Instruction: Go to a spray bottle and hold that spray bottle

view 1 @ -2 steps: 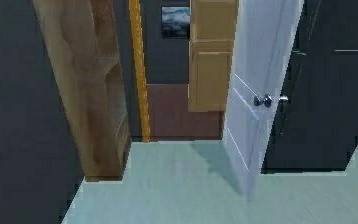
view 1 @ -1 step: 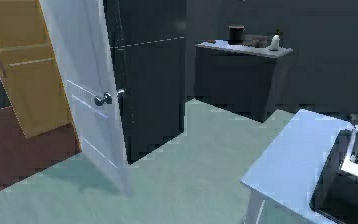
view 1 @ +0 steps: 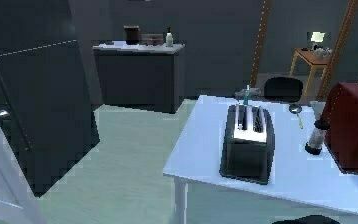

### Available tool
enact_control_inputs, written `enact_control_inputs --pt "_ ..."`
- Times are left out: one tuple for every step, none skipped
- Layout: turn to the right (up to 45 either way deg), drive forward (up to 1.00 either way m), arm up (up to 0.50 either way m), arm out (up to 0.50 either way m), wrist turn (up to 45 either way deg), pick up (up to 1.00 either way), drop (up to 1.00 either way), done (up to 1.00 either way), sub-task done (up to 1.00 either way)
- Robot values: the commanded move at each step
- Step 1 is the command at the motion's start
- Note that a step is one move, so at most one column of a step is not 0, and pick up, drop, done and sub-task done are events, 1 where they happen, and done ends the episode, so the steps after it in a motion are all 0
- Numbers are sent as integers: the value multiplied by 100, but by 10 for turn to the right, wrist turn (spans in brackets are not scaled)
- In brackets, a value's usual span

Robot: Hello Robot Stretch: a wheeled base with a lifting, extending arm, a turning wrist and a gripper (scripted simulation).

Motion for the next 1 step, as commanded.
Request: enact_control_inputs --pt "0 20 0 0 0 0 0 0 0"
